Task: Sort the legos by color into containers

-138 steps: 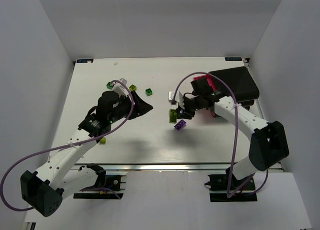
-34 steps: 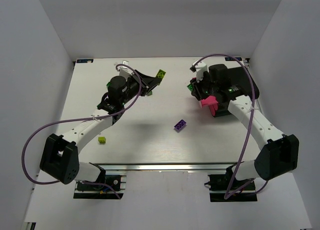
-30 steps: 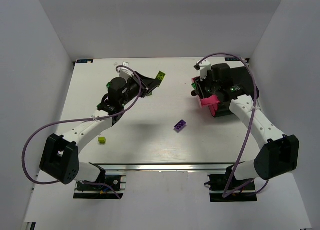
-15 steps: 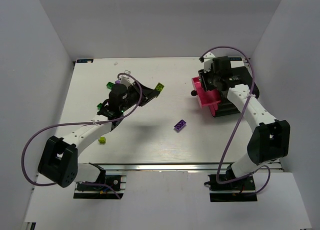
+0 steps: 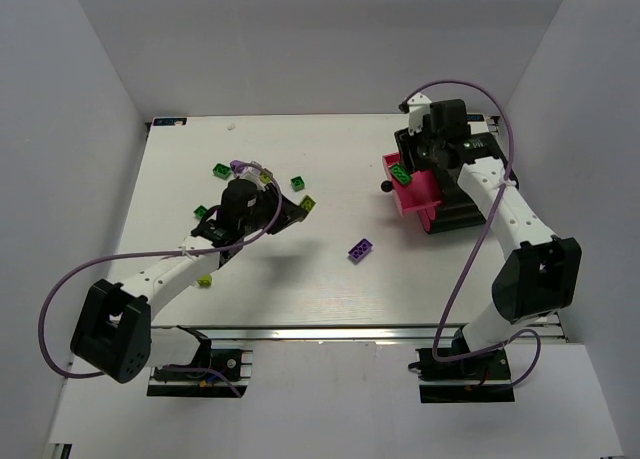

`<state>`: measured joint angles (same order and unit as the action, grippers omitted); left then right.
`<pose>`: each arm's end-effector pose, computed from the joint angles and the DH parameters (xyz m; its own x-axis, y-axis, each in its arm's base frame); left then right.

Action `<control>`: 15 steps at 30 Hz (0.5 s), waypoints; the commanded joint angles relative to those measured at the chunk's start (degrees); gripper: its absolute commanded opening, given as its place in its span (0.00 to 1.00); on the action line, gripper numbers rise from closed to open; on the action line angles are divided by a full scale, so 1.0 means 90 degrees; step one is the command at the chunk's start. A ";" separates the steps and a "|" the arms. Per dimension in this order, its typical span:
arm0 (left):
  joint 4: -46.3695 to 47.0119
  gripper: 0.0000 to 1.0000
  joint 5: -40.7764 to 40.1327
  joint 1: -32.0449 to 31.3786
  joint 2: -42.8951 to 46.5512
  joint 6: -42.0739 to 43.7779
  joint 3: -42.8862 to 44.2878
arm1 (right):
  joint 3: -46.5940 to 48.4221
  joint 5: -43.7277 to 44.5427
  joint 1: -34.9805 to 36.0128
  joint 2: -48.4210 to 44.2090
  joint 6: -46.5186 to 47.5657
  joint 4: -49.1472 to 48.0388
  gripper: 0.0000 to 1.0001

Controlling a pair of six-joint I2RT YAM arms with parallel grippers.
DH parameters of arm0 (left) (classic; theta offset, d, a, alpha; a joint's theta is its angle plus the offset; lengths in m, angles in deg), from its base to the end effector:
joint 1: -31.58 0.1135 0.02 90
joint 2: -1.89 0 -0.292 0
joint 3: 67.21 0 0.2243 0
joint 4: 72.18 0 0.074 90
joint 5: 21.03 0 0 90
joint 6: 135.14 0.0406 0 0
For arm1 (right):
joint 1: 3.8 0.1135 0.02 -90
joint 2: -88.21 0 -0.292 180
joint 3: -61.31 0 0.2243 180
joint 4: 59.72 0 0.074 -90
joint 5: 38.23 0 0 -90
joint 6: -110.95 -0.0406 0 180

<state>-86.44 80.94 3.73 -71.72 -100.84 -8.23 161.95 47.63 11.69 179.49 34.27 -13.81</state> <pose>0.2208 -0.1262 0.2820 -0.7509 -0.5173 -0.4106 -0.0049 0.6261 -0.7798 0.3267 0.0936 0.3737 -0.4842 -0.3726 -0.7916 -0.4458 0.8836 -0.1432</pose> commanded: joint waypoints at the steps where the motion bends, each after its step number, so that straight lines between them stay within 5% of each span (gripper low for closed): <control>1: -0.0520 0.00 -0.0236 0.0019 0.0297 0.0242 -0.0034 | 0.0483 -0.0204 0.0008 0.0120 0.0082 0.0217 0.52; 4: -0.0764 0.00 -0.0207 0.0019 0.0278 0.0329 -0.0044 | 0.0591 -0.0621 0.0008 0.0131 0.0403 0.0236 0.52; 8: -0.1991 0.00 -0.0236 0.0019 -0.0005 0.0836 0.0112 | 0.0562 -0.3349 0.0134 0.0052 0.1817 0.0207 0.56; 10: -0.2306 0.00 -0.0314 0.0019 -0.0200 0.0983 0.0103 | 0.0329 -0.3825 0.0261 0.0140 0.2161 -0.0355 0.63; 15: -0.2874 0.07 -0.0909 0.0019 -0.0376 0.1258 -0.0005 | 0.1019 -0.3418 0.1042 0.1298 0.1637 -0.0760 0.68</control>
<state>-107.25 77.07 3.73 -75.50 -92.43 -8.17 166.69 19.83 17.78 184.56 49.00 -16.06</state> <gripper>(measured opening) 0.387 0.674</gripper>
